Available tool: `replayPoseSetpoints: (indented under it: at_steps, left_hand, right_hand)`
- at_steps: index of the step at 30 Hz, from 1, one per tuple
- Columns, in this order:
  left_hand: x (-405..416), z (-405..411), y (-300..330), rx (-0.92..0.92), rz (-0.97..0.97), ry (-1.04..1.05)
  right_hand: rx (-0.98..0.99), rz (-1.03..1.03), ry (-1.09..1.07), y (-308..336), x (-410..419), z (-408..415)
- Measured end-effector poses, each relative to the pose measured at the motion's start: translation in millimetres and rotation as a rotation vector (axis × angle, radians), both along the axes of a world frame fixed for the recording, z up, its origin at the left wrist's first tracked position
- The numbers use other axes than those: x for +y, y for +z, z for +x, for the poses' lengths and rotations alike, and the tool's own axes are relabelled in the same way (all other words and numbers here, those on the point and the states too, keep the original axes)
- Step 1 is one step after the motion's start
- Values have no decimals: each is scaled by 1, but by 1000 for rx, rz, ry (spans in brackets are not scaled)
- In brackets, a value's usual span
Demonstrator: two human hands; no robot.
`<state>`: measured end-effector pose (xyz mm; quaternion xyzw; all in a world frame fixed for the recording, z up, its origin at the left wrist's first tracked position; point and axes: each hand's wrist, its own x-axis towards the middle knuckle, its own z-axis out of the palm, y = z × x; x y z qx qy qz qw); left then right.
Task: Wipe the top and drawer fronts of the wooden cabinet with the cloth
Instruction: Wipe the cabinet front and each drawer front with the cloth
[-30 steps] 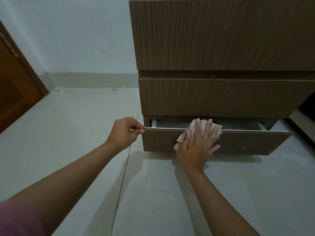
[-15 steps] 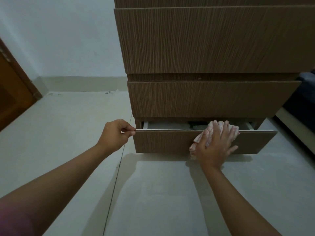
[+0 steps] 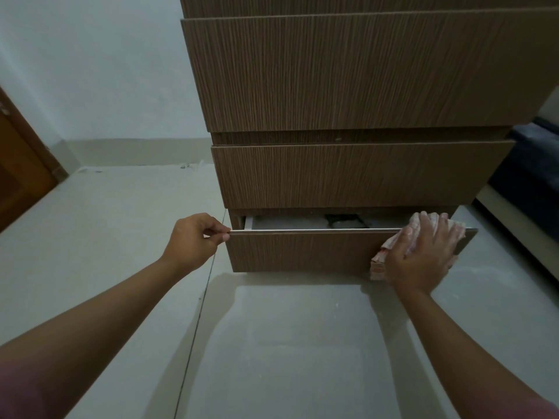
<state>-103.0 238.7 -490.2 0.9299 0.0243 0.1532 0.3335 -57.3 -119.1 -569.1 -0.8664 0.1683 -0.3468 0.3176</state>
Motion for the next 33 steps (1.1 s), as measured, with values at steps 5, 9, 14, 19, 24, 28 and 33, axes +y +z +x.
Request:
replayPoseSetpoints:
  at_steps: [5, 9, 14, 19, 24, 28, 33]
  left_hand:
    - [0, 0, 0, -3, 4, -2]
    - [0, 0, 0, -12, 8, 1]
    - [0, 1, -1, -32, 5, 10]
    - [0, 0, -2, -59, 25, -7]
    - [0, 1, -4, -66, 28, -2]
    - [0, 0, -5, -72, 17, -8]
    - [-1, -1, -5, -70, 6, -8]
  right_hand:
    - [-43, 43, -35, 2, -22, 4]
    - [-82, 172, -59, 5, -30, 15]
    - [-146, 312, -123, 6, -7, 29]
    - [-119, 425, -111, -19, 22, 33]
    - [-79, 615, -185, -45, 15, 38]
    - [-28, 784, -268, -43, -4, 46]
    - [-117, 736, -243, -24, -7, 45]
